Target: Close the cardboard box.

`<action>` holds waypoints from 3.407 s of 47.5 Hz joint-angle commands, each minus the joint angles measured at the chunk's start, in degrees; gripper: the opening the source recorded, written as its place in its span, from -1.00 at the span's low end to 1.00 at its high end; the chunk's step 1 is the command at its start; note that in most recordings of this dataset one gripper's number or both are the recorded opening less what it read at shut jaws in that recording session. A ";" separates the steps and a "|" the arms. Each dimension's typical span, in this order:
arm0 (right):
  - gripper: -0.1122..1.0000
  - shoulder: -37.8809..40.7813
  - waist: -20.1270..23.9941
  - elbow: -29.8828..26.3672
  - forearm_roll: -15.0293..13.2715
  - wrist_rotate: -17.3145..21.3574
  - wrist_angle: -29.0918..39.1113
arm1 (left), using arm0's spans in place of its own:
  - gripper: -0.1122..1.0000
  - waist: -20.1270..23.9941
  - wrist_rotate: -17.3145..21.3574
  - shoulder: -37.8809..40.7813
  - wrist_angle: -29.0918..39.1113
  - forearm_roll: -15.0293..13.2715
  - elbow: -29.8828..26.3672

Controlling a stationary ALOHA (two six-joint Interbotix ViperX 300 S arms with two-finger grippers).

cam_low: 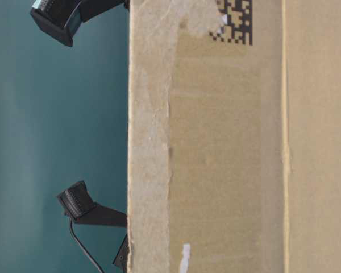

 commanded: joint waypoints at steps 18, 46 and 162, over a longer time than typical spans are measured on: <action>-0.80 -12.13 3.43 -1.58 0.00 0.00 5.98 | -0.80 -0.09 -0.18 -0.70 -0.09 0.00 0.18; -0.80 -22.76 19.95 1.41 0.00 -0.09 5.54 | -0.80 -0.26 -0.09 -0.70 -0.09 0.00 0.53; -0.80 -8.44 6.86 5.10 5.80 0.00 8.35 | -0.80 -0.62 0.53 -12.13 7.73 -0.09 -3.87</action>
